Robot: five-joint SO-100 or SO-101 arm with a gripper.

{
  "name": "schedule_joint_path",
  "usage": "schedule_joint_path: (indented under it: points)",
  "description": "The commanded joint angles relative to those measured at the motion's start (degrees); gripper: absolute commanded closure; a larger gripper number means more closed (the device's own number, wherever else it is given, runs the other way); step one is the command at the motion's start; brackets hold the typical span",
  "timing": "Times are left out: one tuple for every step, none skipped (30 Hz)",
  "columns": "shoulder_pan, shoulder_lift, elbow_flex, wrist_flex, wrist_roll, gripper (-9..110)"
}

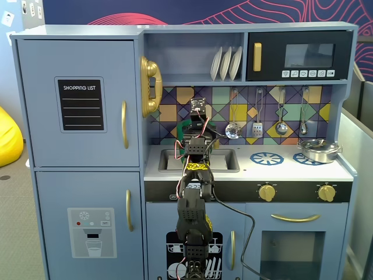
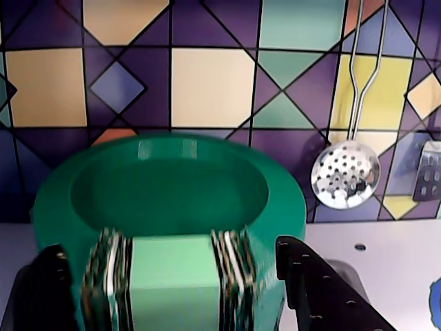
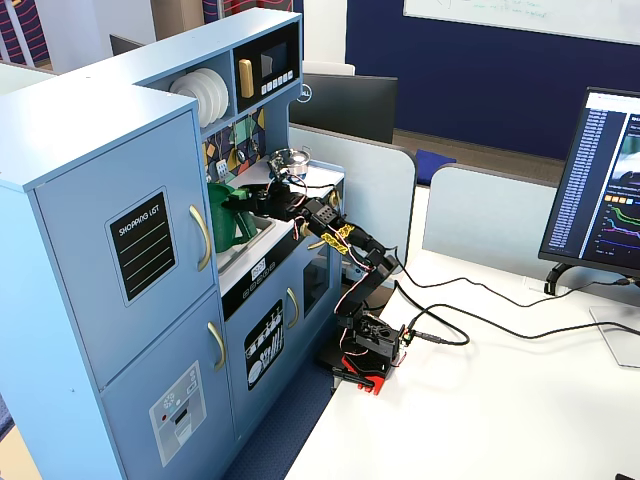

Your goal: Take off the lid from the green recipient and place it on the counter

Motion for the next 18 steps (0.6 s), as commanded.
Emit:
schedule_joint_path:
  points:
    - [0.62, 0.18, -4.92, -0.26, 0.44, 76]
    - [0.35, 0.26, -4.92, 0.09, 0.44, 78]
    - [0.18, 0.35, -4.92, 0.53, 0.26, 81]
    - [-0.18, 0.53, -4.92, 0.88, 0.09, 85]
    - [-0.44, 0.7, -4.92, 1.67, -0.53, 92]
    - [-0.7, 0.88, -4.92, 2.46, -0.97, 97]
    - [-0.79, 0.88, -5.27, 3.43, -1.58, 101]
    - [-0.79, 0.97, -5.45, 4.39, -1.85, 101]
    - [-0.79, 1.14, -5.54, 5.1, -1.58, 101]
    - [-0.97, 1.32, -5.54, 5.45, -1.23, 101]
    - [-0.97, 1.32, -5.54, 5.45, -0.97, 101]
    - [-1.05, 1.32, -5.63, 5.45, -0.79, 101]
    - [-1.05, 1.32, -5.89, 5.36, -0.7, 101]
    - [-1.05, 1.14, -6.33, 5.01, -0.62, 101]
    - [-1.05, 0.88, -6.86, 4.66, -0.62, 101]
    - [-1.05, 0.62, -7.56, 4.31, -0.62, 101]
    - [-1.05, 0.35, -8.35, 3.87, -0.79, 101]
    - [-1.05, 0.0, -9.23, 3.52, -1.05, 101]
